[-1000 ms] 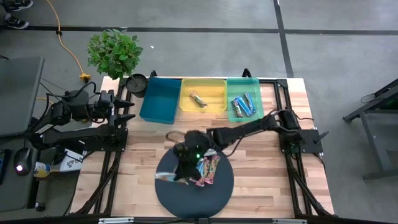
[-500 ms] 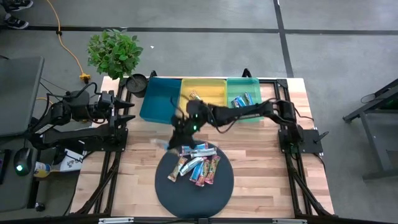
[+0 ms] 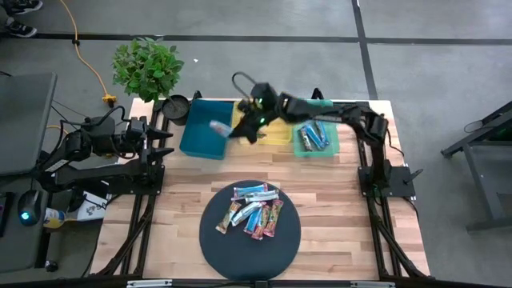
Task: Pick and place Granola Bars by type
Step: Put the yellow granola bar into the yellow bin
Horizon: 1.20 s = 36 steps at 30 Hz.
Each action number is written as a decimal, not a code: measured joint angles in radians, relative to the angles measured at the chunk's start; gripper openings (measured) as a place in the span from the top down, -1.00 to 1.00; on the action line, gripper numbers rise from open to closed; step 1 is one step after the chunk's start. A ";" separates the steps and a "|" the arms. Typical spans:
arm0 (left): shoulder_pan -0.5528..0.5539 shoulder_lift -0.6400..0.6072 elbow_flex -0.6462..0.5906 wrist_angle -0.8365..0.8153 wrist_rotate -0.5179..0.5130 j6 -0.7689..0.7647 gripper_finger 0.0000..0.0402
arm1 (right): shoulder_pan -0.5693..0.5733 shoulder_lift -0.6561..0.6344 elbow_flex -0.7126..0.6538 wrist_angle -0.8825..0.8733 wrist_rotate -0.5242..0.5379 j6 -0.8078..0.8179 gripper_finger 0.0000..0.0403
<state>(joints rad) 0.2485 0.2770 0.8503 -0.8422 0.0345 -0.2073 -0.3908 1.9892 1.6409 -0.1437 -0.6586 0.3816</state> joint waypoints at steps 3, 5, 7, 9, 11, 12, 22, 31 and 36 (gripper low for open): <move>0.000 0.000 0.000 -0.011 0.000 0.000 -0.36 | -0.062 -0.039 0.000 -0.192 0.166 -0.112 0.71; 0.000 0.000 0.000 -0.022 0.000 0.000 -0.36 | -0.093 -0.057 0.000 -0.311 0.292 -0.165 0.71; 0.000 0.000 0.000 -0.037 0.000 0.000 -0.36 | -0.116 -0.064 0.000 -0.401 0.406 -0.196 0.71; 0.000 0.000 0.000 -0.040 0.000 0.000 -0.36 | -0.132 -0.064 0.000 -0.464 0.483 -0.222 0.71; 0.000 0.000 0.000 -0.051 -0.006 0.000 -0.36 | -0.142 -0.063 0.000 -0.506 0.542 -0.252 0.71; 0.000 0.000 0.000 -0.052 -0.015 0.000 -0.36 | -0.145 -0.062 0.000 -0.518 0.579 -0.262 0.71; 0.000 0.000 0.000 -0.051 -0.053 -0.006 -0.36 | -0.162 -0.038 0.000 -0.588 0.705 -0.301 0.66; 0.000 0.000 0.000 -0.051 -0.054 -0.007 -0.36 | -0.166 0.028 -0.001 -0.608 0.663 -0.296 0.43; 0.000 0.000 0.000 -0.050 -0.056 -0.007 -0.36 | -0.166 0.028 0.000 -0.583 0.630 -0.308 0.33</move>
<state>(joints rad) 0.2485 0.2771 0.8505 -0.8925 -0.0216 -0.2146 -0.5571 2.0171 1.6408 -0.7270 -0.0287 0.0732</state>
